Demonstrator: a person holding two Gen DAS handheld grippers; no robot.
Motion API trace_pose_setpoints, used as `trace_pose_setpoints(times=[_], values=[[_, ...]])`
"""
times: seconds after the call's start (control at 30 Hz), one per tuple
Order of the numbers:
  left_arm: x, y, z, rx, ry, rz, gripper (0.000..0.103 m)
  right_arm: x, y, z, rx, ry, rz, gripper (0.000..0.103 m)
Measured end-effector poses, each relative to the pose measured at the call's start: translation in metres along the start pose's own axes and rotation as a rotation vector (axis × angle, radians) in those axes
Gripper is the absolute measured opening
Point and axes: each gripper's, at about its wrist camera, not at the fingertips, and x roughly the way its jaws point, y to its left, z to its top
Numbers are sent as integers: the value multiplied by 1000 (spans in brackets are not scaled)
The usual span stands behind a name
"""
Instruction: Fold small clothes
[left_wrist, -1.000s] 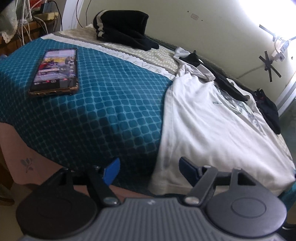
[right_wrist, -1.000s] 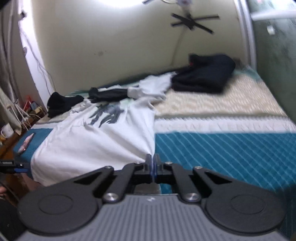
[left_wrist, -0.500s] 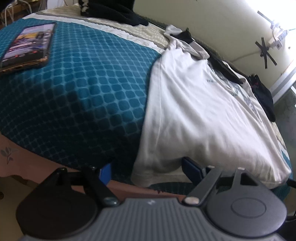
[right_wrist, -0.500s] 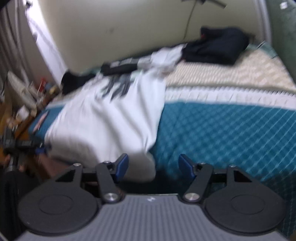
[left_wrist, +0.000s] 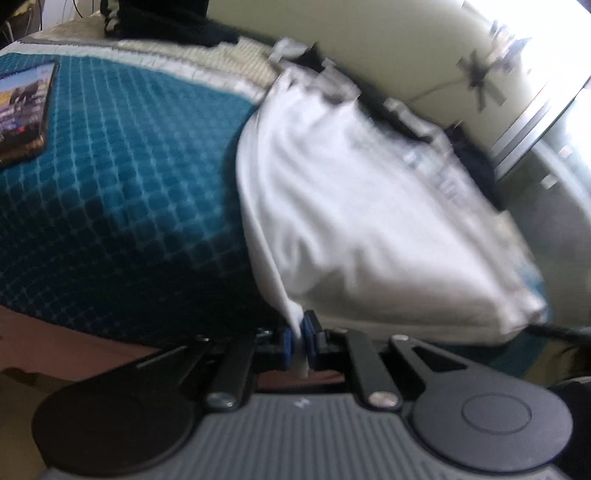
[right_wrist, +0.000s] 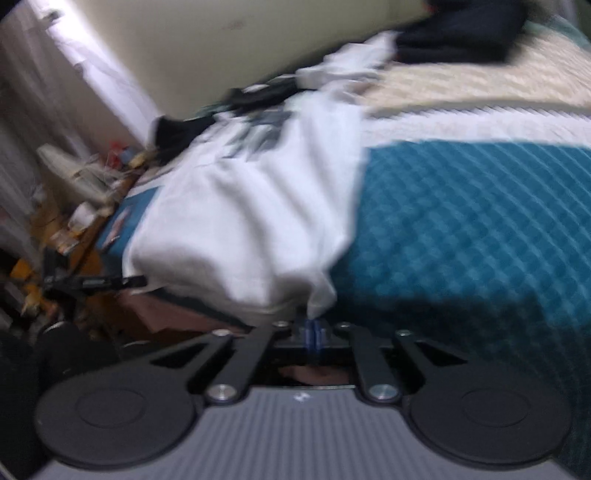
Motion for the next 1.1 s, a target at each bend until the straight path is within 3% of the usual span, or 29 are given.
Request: trace_pose_setpoints(times=[0.1, 0.2, 0.3, 0.4, 0.43, 0.47, 0.5, 0.53, 0.57, 0.63, 0.67, 0.87, 0.9, 0.93, 0.97, 1.0, 1.03, 1.1], values=[[-27, 8, 19, -82, -109, -99, 7, -14, 24, 5, -154, -48, 125, 3], [-39, 12, 56, -128, -209, -153, 6, -25, 27, 27, -175, -157, 185, 3], [-28, 1, 117, -136, -255, -112, 6, -24, 9, 67, -118, -282, 185, 3], [4, -14, 183, -148, -303, 11, 13, -5, -12, 126, -12, -400, 107, 4], [17, -17, 200, -148, -306, 67, 19, 5, -20, 146, 47, -431, 60, 13], [32, -21, 212, -153, -293, 138, 35, 16, -28, 163, 93, -454, 10, 31], [39, -22, 214, -160, -273, 182, 44, 30, -33, 178, 112, -449, -67, 64], [44, -21, 213, -157, -252, 187, 49, 41, -37, 188, 129, -422, -156, 80], [46, -20, 207, -137, -238, 173, 53, 47, -41, 189, 142, -406, -198, 77], [47, -15, 191, -99, -224, 206, 74, 45, -45, 176, 147, -376, -163, 76], [45, -10, 182, -96, -215, 228, 77, 40, -45, 164, 137, -374, -135, 76], [64, 18, 165, -174, -119, 210, 75, 45, -30, 121, 65, -318, -154, 70], [64, 15, 164, -164, -128, 216, 68, 54, -28, 123, 57, -303, -158, 63], [65, 12, 165, -156, -120, 210, 48, 61, -26, 124, 47, -290, -156, 44], [66, 10, 165, -150, -105, 201, 37, 69, -23, 125, 36, -269, -146, 26], [69, 7, 166, -139, -89, 215, 18, 78, -19, 126, 30, -246, -154, 0], [69, 3, 165, -119, -80, 249, 9, 79, -15, 125, 21, -234, -169, 0], [71, -1, 161, -64, -67, 336, 8, 65, -13, 117, 8, -270, -209, 0]])
